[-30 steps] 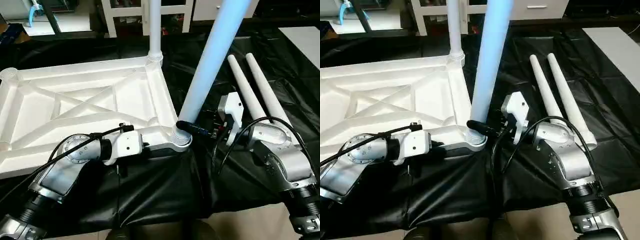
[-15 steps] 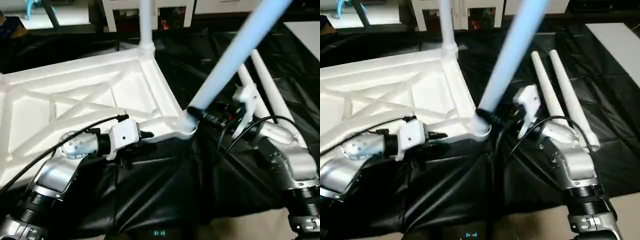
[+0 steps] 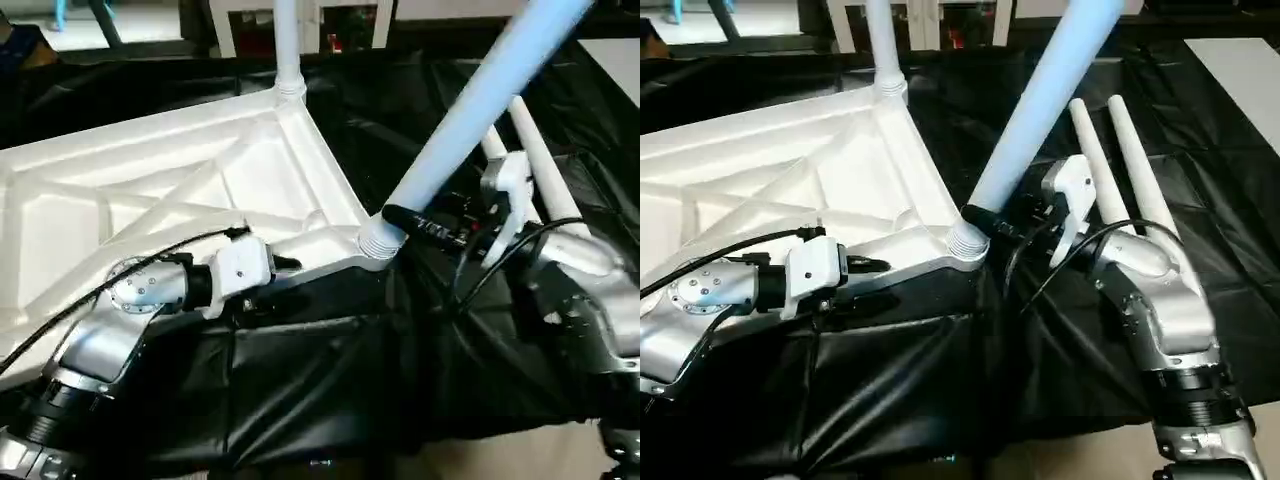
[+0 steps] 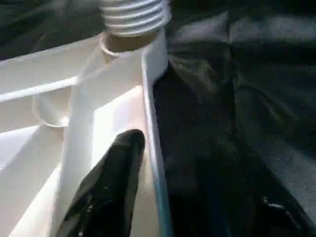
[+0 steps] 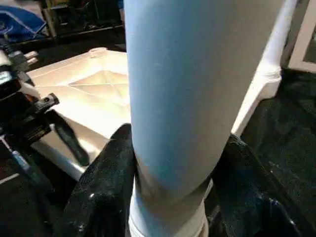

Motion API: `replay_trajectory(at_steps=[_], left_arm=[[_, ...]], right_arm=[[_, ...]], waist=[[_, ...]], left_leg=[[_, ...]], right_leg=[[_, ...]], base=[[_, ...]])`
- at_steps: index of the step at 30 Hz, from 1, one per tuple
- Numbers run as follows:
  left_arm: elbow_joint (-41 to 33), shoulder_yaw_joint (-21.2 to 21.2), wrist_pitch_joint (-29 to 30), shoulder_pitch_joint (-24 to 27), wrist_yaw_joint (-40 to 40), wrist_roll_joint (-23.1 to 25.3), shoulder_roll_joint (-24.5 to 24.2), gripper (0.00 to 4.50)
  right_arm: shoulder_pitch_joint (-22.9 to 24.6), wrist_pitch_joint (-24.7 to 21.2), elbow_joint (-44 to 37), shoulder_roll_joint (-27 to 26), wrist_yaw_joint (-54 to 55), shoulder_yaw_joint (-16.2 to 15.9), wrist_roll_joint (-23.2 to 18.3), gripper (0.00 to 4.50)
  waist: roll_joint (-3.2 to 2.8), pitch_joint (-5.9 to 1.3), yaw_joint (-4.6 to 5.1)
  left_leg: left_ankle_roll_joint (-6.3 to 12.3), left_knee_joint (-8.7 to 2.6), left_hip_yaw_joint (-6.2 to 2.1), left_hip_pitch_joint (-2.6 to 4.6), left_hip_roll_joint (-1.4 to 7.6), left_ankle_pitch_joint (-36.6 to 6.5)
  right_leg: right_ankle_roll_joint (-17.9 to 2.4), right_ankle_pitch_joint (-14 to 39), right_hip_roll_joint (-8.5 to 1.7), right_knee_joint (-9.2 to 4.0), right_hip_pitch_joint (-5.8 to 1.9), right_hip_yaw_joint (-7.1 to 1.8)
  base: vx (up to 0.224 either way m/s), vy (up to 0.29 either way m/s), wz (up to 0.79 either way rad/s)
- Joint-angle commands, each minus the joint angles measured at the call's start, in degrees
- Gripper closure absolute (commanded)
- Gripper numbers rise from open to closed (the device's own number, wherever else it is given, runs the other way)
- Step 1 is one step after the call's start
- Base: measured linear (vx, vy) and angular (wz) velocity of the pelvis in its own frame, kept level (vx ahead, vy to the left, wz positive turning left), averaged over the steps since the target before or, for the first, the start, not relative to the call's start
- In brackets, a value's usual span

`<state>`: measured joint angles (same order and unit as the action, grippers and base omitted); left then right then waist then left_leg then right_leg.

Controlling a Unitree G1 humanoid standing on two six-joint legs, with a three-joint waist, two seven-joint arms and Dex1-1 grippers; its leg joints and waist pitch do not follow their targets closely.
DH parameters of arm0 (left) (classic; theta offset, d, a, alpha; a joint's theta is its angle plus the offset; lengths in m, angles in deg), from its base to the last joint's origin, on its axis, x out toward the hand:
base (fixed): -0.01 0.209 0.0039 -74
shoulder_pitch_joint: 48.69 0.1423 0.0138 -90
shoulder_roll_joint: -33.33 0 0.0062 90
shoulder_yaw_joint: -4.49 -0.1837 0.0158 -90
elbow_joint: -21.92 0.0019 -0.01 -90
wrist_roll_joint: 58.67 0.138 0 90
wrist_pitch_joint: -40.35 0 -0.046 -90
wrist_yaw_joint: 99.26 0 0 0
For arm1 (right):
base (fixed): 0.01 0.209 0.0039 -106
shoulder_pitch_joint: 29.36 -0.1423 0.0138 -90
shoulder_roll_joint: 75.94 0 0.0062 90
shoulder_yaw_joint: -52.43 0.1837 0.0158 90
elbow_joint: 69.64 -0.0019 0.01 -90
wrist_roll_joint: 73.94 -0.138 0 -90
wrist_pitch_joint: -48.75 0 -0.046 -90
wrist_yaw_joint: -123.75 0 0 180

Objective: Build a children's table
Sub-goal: Insert table leg to table base

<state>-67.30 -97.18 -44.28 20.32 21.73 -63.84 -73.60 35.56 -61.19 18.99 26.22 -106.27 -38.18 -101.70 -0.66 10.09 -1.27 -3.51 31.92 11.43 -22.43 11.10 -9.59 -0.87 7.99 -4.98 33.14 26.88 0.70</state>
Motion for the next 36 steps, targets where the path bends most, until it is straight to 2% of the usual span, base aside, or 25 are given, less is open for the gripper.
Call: replay_trajectory(at_steps=[1, 4, 7, 8, 11, 13, 14, 15, 17, 18, 19, 20, 21, 23, 24, 26, 27, 29, 31, 35, 36], left_arm=[[-2.3, 2.7, 2.1, -1.8, 1.4, -2.8, 0.8, 1.88], [-2.7, 5.7, 4.6, -4.0, 3.0, -6.8, 2.6, 1.77], [-3.0, 7.0, 5.6, -5.1, 3.2, -9.2, 3.6, 1.77], [-3.1, 7.3, 5.8, -5.3, 3.3, -9.7, 3.9, 1.77], [-3.0, 8.2, 6.4, -6.4, 4.9, -10.6, 5.2, 1.77], [-2.4, 10.8, 9.1, -9.6, 9.1, -13.3, 8.4, 1.77], [-2.2, 11.7, 10.2, -10.6, 10.3, -14.3, 9.3, 1.57], [-2.7, 14.0, 13.3, -13.6, 14.1, -18.0, 12.4, 1.48], [-5.8, 16.8, 18.2, -16.6, 17.9, -27.0, 16.6, 1.42], [-7.0, 17.5, 19.6, -17.1, 18.6, -30.1, 17.8, 1.42], [-8.3, 18.1, 21.2, -17.5, 19.2, -34.3, 18.9, 1.28], [-8.3, 18.1, 21.2, -17.5, 19.2, -34.3, 18.9, 1.14], [-10.1, 18.9, 22.9, -18.1, 20.6, -40.6, 20.7, 1.03], [-11.5, 19.3, 24.2, -18.6, 21.4, -44.4, 22.2, 0.99], [-12.5, 19.2, 25.4, -19.4, 20.8, -46.7, 23.5, 0.93], [-12.9, 19.7, 27.1, -19.8, 20.4, -48.1, 24.1, 0.71], [-13.6, 20.3, 29.8, -19.8, 20.5, -50.7, 24.3, 0.65], [-14.2, 20.5, 31.2, -19.7, 20.5, -52.2, 24.0, 0.59], [-15.2, 20.4, 32.8, -19.3, 21.2, -54.2, 23.1, 0.29], [-16.4, 19.5, 32.4, -18.8, 22.1, -53.3, 21.4, 0.22], [-17.1, 18.8, 31.8, -18.7, 22.8, -51.5, 21.3, 0.11]], right_arm=[[-0.5, -1.5, -3.3, 0.9, -0.2, 1.4, -2.0, 2.63], [-1.4, -2.4, -5.4, 1.5, 0.7, 2.5, -2.8, 2.63], [-2.0, -2.9, -6.8, 1.8, 1.4, 3.3, -3.1, 2.63], [-2.3, -3.0, -7.1, 1.9, 1.7, 3.4, -3.0, 2.63], [-3.0, -3.4, -7.7, 2.1, 2.4, 4.0, -2.6, 2.63], [-3.9, -4.0, -8.1, 3.6, 2.6, 3.4, -1.2, 2.63], [-4.1, -4.3, -8.3, 4.1, 2.5, 3.1, -0.7, 2.63], [-4.8, -5.8, -9.2, 6.2, 1.4, 1.7, 0.6, 2.63], [-5.7, -8.4, -11.0, 8.5, 0.2, 0.1, 1.0, 2.63], [-5.9, -9.1, -11.6, 8.9, 0.0, -0.1, 0.9, 2.63], [-6.1, -10.1, -12.1, 9.2, 0.0, -0.2, 0.5, 2.63], [-6.1, -10.1, -12.1, 9.2, 0.0, -0.2, 0.5, 2.63], [-6.4, -11.2, -12.9, 9.9, -0.3, -0.9, 0.6, 2.63], [-6.7, -12.8, -13.7, 10.6, -0.5, -1.7, 0.4, 2.63], [-6.8, -15.1, -14.6, 11.6, -1.2, -3.3, 0.3, 2.63], [-6.9, -15.9, -15.0, 12.0, -1.3, -4.0, 0.4, 2.63], [-6.9, -16.7, -15.3, 12.1, -1.2, -4.5, 0.5, 2.63], [-7.0, -17.3, -15.4, 11.9, -0.9, -4.5, 0.4, 2.63], [-7.0, -17.7, -15.6, 11.8, -0.7, -4.5, 0.8, 2.63], [-6.6, -19.0, -16.3, 12.7, -1.2, -5.8, 1.1, 2.63], [-6.4, -20.7, -17.1, 14.0, -1.7, -7.3, 1.5, 2.63]], waist=[[-0.18, -4.07, -0.28], [-0.32, -4.13, -0.72], [-0.16, -4.31, -0.73], [-0.24, -4.37, -0.77], [-0.30, -4.77, -0.72], [-0.13, -5.24, -0.74], [-0.03, -5.29, -0.73], [-0.25, -5.62, -0.99], [-0.11, -5.64, -1.43], [0.14, -5.60, -1.68], [0.32, -5.64, -1.73], [0.49, -5.62, -1.65], [0.48, -5.75, -1.65], [0.34, -5.82, -1.70], [0.33, -5.73, -1.68], [0.37, -5.59, -1.82], [0.34, -5.50, -1.84], [0.47, -5.30, -1.79], [0.37, -5.33, -1.83], [0.42, -5.63, -1.81], [0.36, -5.69, -1.85]], left_leg=[[5.52, -3.03, 0.15, 1.78, 1.32, -9.2], [3.87, -3.01, 0.27, 1.95, 1.18, -10.3], [3.80, -2.94, 0.05, 1.41, 0.97, -9.4], [3.86, -2.86, 0.06, 1.43, 0.93, -9.2], [4.57, -2.56, 0.06, 1.33, 0.84, -7.4], [5.70, -2.21, 0.12, 1.24, 0.76, -4.6], [5.89, -2.12, 0.12, 1.15, 0.69, -4.0], [6.25, -1.86, 0.22, 1.46, 0.72, -2.8], [7.00, -1.53, 0.24, 1.18, 0.56, -1.4], [7.68, -1.42, 0.11, 0.68, 0.55, -1.1], [8.82, -1.24, 0.13, 0.55, 0.53, -0.7], [9.22, -1.20, 0.09, 0.32, 0.45, -0.5], [9.74, -1.10, 0.14, 0.47, 0.47, -0.8], [10.03, -1.04, 0.16, 0.61, 0.58, -1.5], [9.81, -1.03, 0.14, 0.66, 0.66, -2.2], [9.24, -1.08, 0.12, 0.72, 0.80, -3.9], [8.47, -1.02, 0.18, 0.69, 0.80, -5.2], [6.80, -1.09, 0.14, 0.66, 0.74, -7.6], [5.25, -1.15, 0.07, 0.84, 0.71, -9.1], [4.64, -1.10, -0.10, 0.74, 0.71, -8.0], [4.50, -1.06, -0.10, 0.85, 0.76, -8.0]], right_leg=[[-14.8, 7.2, -1.40, -2.54, -4.23, -1.22], [-14.1, 9.6, -1.25, -2.67, -3.95, -1.24], [-13.4, 10.0, -1.23, -2.63, -4.17, -1.07], [-13.2, 10.0, -1.23, -2.60, -4.12, -1.08], [-13.5, 7.1, -1.12, -2.31, -4.22, -1.06], [-14.8, 2.0, -0.88, -1.70, -4.47, -1.03], [-15.3, 0.7, -0.79, -1.61, -4.59, -1.03], [-16.4, -2.2, -0.69, -1.16, -4.54, -1.04], [-18.1, -5.2, -0.64, -0.79, -4.79, -1.04], [-18.6, -5.9, -0.96, -0.66, -5.17, -1.06], [-18.4, -6.0, -0.97, -0.61, -5.11, -1.00], [-18.3, -5.8, -1.01, -0.60, -5.26, -0.97], [-17.9, -4.5, -0.97, -0.72, -5.15, -0.91], [-17.9, -2.5, -0.89, -1.03, -5.01, -0.87], [-17.5, -0.8, -0.81, -1.11, -4.98, -0.81], [-16.9, 2.7, -0.98, -1.43, -4.89, -0.84], [-16.1, 5.5, -0.98, -1.65, -4.74, -0.81], [-14.6, 9.9, -1.03, -1.92, -4.65, -0.87], [-12.8, 13.7, -0.94, -2.31, -4.39, -0.83], [-11.3, 13.6, -0.82, -2.16, -4.47, -0.75], [-11.3, 13.6, -0.80, -2.20, -4.40, -0.76]], base=[[0.000, 0.000, 0.00], [-0.017, -0.002, 0.00], [0.000, 0.000, 0.00], [0.000, 0.000, 0.00], [0.000, 0.000, 0.00], [0.000, 0.000, 0.00], [0.000, 0.000, 0.00], [0.000, 0.000, 0.00], [0.000, 0.000, 0.00], [0.000, 0.000, 0.00], [0.000, 0.000, 0.00], [0.000, 0.000, 0.00], [0.000, 0.000, 0.00], [0.000, 0.000, 0.00], [0.000, 0.000, 0.00], [0.000, 0.000, 0.00], [0.000, 0.000, 0.00], [0.000, 0.000, 0.00], [0.000, 0.000, 0.00], [0.000, 0.000, 0.00], [0.000, 0.000, 0.00]])
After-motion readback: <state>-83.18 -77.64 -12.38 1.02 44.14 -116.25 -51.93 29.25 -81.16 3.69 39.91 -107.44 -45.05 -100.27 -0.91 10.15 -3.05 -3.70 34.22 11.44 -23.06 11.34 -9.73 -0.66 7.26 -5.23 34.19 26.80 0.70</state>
